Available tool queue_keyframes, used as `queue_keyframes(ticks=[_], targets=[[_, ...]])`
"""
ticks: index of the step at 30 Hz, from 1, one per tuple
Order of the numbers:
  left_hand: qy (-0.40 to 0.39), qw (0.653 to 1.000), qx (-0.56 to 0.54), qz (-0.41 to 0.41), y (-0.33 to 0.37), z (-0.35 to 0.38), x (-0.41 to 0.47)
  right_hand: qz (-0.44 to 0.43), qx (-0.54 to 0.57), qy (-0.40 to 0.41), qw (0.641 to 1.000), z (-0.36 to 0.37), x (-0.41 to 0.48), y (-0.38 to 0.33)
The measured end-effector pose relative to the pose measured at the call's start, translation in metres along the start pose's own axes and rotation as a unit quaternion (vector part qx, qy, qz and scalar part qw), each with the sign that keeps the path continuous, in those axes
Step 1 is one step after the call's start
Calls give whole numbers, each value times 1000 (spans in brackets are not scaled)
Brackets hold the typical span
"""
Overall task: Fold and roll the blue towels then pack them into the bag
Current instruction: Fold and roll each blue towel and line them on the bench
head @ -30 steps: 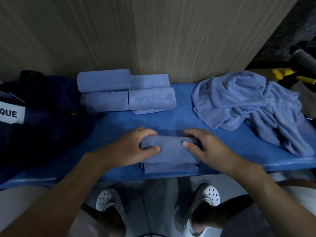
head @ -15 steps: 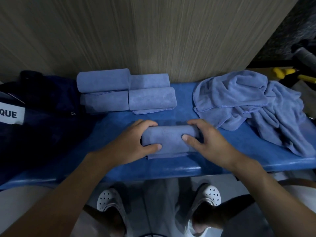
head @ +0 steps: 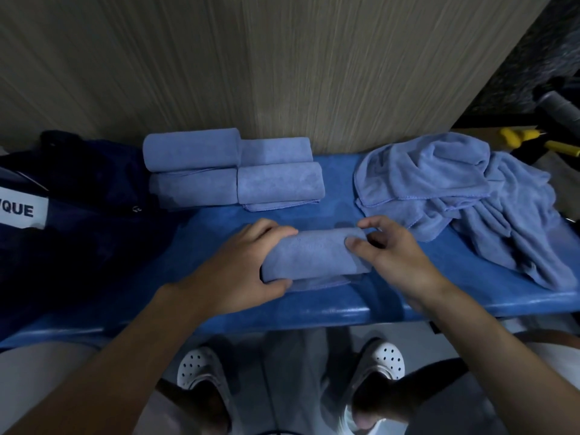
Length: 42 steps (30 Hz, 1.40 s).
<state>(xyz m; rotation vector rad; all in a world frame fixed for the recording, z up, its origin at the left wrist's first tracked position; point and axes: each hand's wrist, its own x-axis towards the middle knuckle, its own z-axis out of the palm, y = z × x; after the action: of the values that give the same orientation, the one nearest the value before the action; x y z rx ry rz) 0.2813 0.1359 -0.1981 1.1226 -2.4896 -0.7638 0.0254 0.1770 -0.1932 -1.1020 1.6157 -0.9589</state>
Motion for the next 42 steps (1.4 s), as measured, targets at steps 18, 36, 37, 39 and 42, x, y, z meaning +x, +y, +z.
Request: queue_keyframes(ticks=[18, 36, 37, 39, 42], targets=[[16, 999, 17, 22, 3, 7, 5, -206, -251, -101, 940, -8, -1, 8], [18, 989, -34, -143, 6, 5, 7, -135, -299, -47, 943, 6, 4, 5], [10, 986, -34, -160, 8, 4, 7, -124, -320, -54, 938, 5, 4, 5], [-11, 980, -36, -197, 8, 3, 6, -113, -346, -74, 929, 2, 3, 2], [-19, 975, -72, -211, 8, 0, 7, -84, -356, -90, 926, 0, 0, -4]])
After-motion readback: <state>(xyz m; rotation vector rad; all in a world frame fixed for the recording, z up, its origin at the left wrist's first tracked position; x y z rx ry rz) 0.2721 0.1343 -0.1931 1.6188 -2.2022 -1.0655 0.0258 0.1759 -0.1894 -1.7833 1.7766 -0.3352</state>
